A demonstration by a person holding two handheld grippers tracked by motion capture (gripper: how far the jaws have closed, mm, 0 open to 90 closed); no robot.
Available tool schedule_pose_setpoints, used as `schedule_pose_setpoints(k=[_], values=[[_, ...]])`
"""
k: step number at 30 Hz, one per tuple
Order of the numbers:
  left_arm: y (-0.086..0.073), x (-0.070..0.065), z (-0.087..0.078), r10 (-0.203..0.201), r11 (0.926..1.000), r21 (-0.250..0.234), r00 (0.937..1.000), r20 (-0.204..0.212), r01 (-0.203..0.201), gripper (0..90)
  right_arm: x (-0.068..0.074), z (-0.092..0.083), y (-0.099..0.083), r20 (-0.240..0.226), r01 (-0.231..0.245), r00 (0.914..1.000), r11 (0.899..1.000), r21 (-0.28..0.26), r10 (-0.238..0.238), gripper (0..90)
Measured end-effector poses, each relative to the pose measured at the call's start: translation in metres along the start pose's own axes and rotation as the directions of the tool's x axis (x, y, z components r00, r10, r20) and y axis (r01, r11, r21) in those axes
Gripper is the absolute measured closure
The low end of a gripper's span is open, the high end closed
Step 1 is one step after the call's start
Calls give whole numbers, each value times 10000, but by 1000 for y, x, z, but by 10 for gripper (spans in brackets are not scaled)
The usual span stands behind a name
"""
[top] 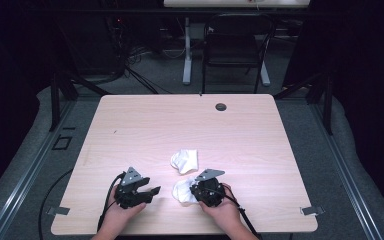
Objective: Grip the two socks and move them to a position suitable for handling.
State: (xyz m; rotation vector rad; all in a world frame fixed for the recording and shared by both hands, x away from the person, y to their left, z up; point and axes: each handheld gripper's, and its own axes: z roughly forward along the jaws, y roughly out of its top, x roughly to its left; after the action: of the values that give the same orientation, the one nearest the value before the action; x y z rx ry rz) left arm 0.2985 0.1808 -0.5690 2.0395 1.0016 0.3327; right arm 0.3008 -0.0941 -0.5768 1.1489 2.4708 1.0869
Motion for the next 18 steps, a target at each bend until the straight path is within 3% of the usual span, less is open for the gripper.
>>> schedule_pose_setpoints(k=[18], values=[[0, -4, 0, 97, 9999, 31, 9999, 67, -97, 472, 6, -2, -6, -308, 42, 9995, 9999, -166, -47, 833]])
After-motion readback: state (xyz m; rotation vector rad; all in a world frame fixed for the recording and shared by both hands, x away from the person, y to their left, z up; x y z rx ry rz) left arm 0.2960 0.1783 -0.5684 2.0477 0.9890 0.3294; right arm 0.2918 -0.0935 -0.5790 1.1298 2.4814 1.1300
